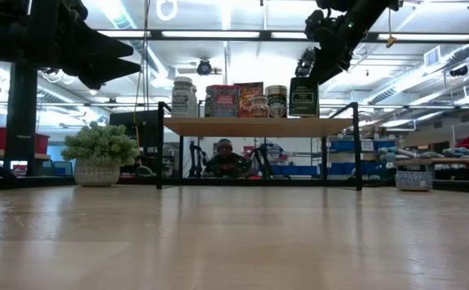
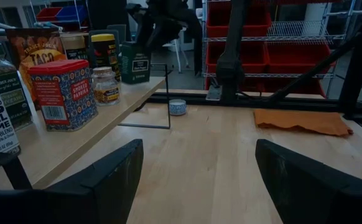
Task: Shelf spices
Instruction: Put the green seasoning can on the shelf
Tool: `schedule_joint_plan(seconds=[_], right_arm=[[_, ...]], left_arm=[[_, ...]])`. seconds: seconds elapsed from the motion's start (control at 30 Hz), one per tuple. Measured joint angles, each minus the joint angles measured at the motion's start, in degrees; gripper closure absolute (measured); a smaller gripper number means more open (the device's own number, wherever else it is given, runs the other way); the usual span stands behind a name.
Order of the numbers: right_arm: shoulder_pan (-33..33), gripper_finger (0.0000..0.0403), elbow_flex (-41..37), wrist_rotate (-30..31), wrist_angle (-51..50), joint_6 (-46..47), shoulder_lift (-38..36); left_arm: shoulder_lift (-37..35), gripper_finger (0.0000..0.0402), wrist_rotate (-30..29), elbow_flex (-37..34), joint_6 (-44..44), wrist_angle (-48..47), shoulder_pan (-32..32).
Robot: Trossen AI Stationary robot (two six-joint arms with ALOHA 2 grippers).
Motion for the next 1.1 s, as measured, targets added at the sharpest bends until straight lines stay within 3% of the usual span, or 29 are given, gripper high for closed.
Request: schedule_joint_plan(seconds=[0.17, 0.4, 0.7, 1.1], right_arm=[[0.0, 0.0243, 0.0, 0.01, 0.0, 0.02, 0.0], [0.0, 0.0271, 0.0, 0.02, -0.07, 0.07, 0.0], [0.0, 0.0244, -0.02, 0.61, -0.5, 0.22, 0.0], [0.0, 0.0246, -0.02, 0.66, -1.99, -0.02, -0.04]], left_arm=[[0.0, 0.0085, 0.0, 0.0, 0.0, 0.02, -0.01], [0.0, 0.0085, 0.0, 0.0, -0.01, 0.02, -0.01], [0.01, 0.0085, 0.0, 0.0, -0.01, 0.02, 0.0], [0.01, 0.0085, 0.0, 0.0, -0.01, 0.0, 0.0]])
